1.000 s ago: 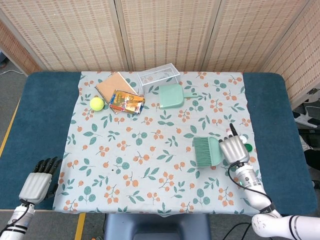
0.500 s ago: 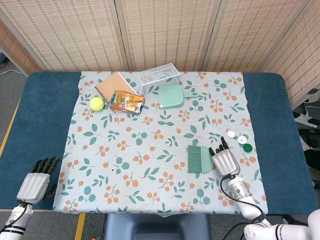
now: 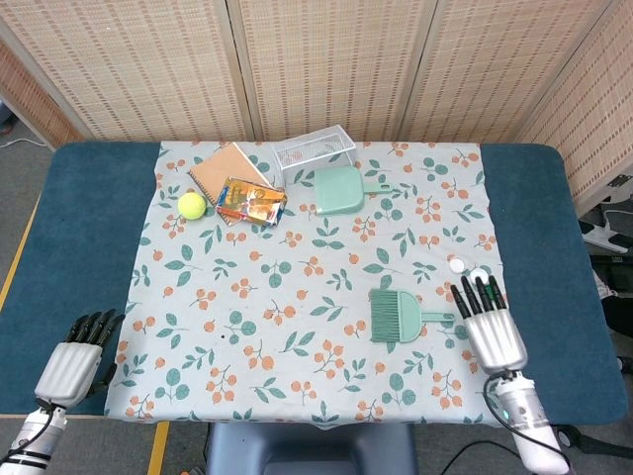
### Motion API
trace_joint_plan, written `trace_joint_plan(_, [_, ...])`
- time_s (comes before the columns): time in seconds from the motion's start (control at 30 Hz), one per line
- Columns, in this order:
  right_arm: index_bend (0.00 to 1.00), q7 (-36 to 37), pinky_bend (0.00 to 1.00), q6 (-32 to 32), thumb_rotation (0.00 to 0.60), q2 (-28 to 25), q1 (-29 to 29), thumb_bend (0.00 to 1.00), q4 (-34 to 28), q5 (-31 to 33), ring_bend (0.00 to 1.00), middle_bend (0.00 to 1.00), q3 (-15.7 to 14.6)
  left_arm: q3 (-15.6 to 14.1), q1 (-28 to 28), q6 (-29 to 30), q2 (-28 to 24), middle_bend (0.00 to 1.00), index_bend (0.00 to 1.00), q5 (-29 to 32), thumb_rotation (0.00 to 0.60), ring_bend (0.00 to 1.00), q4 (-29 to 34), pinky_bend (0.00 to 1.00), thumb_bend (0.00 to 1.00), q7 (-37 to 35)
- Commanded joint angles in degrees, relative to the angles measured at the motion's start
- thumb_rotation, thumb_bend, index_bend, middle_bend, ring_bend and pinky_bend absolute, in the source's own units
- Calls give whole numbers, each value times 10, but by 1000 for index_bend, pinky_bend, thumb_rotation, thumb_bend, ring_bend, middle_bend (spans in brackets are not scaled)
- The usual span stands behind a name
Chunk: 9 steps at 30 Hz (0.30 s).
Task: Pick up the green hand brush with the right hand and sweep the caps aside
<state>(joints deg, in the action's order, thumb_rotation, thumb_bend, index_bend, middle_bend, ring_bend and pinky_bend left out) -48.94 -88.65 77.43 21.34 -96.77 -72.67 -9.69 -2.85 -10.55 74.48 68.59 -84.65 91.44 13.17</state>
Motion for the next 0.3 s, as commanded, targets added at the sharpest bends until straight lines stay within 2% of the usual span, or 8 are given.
trace_joint_plan(0.03, [0,192,0,-152,545,-60,-123,236,6,-77,0,0,-36,-1,5,56,1,0,0,-66,600,0,-5,63,431,-30])
trace_joint_plan(0.07, [0,239,0,-151,546,-70,-138,236,27,-74,0,0,-38,-5,10,76,4,0,0,-88,600,0,-16,57,431,-42])
trace_joint_plan(0.1, [0,255,0,-144,546,-77,-140,236,35,-74,0,0,-38,-7,11,83,5,0,0,-96,600,0,-22,55,432,-48])
trace_joint_plan(0.3, [0,287,0,-119,546,-94,-153,236,35,-89,0,0,-24,-2,18,117,11,0,0,-117,600,0,-33,53,432,-65])
